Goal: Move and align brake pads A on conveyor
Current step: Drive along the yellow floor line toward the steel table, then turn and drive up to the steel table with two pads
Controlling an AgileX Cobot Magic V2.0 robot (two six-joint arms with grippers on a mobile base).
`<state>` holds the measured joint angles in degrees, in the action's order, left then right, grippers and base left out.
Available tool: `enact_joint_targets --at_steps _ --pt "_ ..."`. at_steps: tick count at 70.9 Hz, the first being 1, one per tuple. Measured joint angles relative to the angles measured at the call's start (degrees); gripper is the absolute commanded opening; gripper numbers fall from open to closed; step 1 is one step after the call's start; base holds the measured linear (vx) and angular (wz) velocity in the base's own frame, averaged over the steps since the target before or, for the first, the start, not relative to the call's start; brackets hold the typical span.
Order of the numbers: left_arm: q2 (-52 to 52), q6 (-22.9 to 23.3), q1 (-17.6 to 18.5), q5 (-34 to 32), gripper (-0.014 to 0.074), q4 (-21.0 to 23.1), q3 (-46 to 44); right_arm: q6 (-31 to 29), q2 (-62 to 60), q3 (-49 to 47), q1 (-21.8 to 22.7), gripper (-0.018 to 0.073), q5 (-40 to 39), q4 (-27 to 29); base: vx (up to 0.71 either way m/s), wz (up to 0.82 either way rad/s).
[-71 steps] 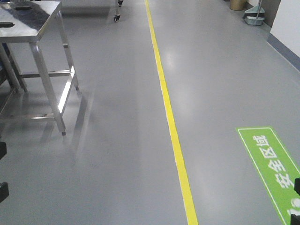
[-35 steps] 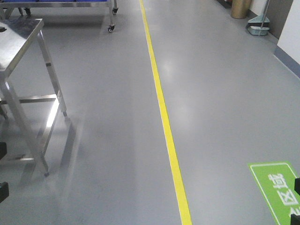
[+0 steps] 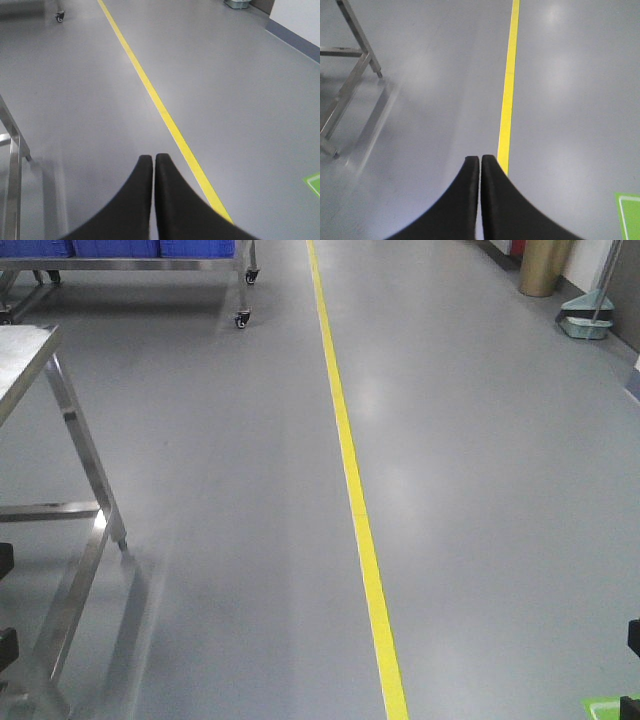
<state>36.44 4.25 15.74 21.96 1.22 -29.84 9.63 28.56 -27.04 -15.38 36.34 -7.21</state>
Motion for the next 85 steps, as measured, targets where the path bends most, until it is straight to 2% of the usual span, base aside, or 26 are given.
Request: enact_joint_targets --at_steps 85 --pt "0.0 0.0 0.0 0.0 -0.0006 0.0 0.0 0.0 0.0 0.0 0.0 -0.0009 0.0 0.0 0.63 0.01"
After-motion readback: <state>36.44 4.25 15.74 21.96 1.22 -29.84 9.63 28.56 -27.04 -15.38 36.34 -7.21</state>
